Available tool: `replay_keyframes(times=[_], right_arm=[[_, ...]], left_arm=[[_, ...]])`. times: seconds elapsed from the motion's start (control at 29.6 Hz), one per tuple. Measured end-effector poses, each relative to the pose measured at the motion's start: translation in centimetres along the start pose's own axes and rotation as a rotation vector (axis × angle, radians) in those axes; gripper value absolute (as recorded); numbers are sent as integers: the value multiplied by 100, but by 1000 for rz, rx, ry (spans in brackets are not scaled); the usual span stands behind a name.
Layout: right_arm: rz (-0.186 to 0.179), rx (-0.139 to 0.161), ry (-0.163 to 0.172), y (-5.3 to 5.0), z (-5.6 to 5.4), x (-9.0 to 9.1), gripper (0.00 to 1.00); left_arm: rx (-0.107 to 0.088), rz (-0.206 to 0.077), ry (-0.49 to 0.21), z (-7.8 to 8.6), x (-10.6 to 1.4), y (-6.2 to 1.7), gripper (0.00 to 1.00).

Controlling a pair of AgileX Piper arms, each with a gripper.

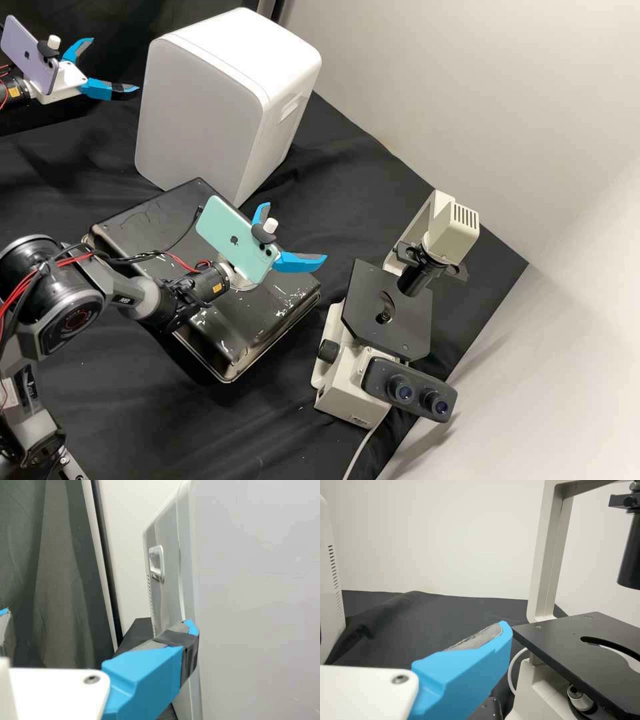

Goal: Place the petri dish on the microscope

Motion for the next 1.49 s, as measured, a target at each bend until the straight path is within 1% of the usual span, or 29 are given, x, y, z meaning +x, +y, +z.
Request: replay_keyframes(times=[0.44,0.54,0.57,0.64,0.78,0.85,0.88,0.98,1.08,1.12,1.15,1.18,1.22,1.25,1.32,1.35,1.39,1.49], right_arm=[[0,0,0,0,0,0,100],[0,0,0,0,0,0,100],[0,0,0,0,0,0,100],[0,0,0,0,0,0,100],[0,0,0,0,0,0,100],[0,0,0,0,0,0,100],[0,0,0,0,0,0,100],[0,0,0,0,0,0,100],[0,0,0,0,0,0,100],[0,0,0,0,0,0,100],[0,0,0,0,0,0,100],[0,0,0,0,0,0,100],[0,0,0,0,0,0,100],[0,0,0,0,0,0,100],[0,0,0,0,0,0,100],[0,0,0,0,0,0,100],[0,0,0,0,0,0,100],[-1,0,-1,-1,1,0,100]], left_arm=[[0,0,0,0,0,0,100],[0,0,-6,19,-6,0,100],[-1,-4,-13,41,-17,-7,100],[-4,-2,-28,85,-50,3,100],[-14,1,-88,233,-189,35,100],[1,8,-140,315,-268,51,100],[1,17,-172,356,-330,59,100],[-9,25,-235,425,-446,43,100],[-14,22,-274,455,-550,-6,100],[-17,10,-289,471,-583,-34,100],[-25,4,-307,484,-623,-60,100],[-26,-3,-317,491,-652,-81,100],[-25,-10,-330,505,-680,-105,100],[-17,-21,-354,524,-732,-140,100],[-10,-27,-389,558,-793,-169,100],[-7,-25,-412,580,-829,-185,100],[-7,-25,-432,601,-864,-201,100],[-10,-52,-471,660,-959,-268,100]])
